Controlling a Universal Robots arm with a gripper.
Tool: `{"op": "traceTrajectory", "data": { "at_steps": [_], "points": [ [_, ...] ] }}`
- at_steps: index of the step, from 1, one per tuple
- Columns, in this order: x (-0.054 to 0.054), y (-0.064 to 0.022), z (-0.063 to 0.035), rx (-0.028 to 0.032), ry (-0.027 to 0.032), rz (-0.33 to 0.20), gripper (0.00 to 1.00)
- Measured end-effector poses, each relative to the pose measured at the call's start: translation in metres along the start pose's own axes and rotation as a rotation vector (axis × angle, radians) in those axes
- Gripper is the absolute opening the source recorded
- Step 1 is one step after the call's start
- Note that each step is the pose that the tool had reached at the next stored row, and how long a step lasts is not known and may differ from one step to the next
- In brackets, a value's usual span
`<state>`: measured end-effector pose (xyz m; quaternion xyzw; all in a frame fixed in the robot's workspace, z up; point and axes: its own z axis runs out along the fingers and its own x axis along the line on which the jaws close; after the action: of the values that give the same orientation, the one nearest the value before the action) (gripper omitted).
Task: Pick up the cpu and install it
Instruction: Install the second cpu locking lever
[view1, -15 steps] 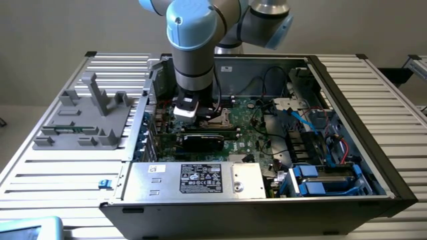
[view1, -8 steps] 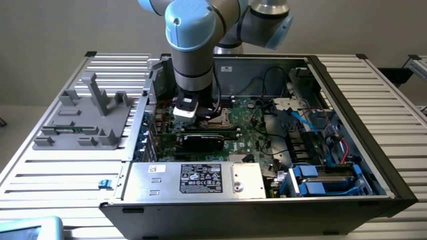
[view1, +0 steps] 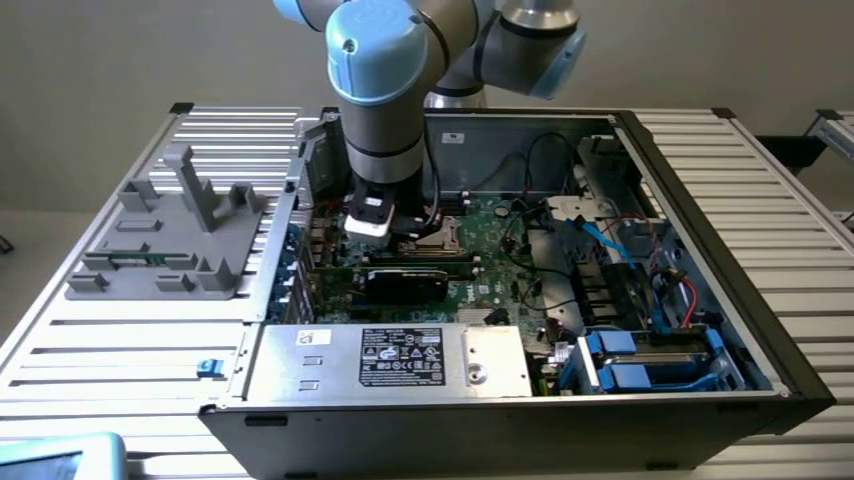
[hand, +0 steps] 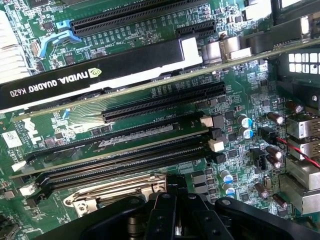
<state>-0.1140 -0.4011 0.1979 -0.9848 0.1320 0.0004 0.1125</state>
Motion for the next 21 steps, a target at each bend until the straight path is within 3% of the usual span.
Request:
{"op": "traceTrajectory", "data": {
  "at_steps": [21],
  "points": [
    [0.0012, 0.0056, 0.0, 0.0102, -0.0014, -0.002, 0.11]
  ]
}}
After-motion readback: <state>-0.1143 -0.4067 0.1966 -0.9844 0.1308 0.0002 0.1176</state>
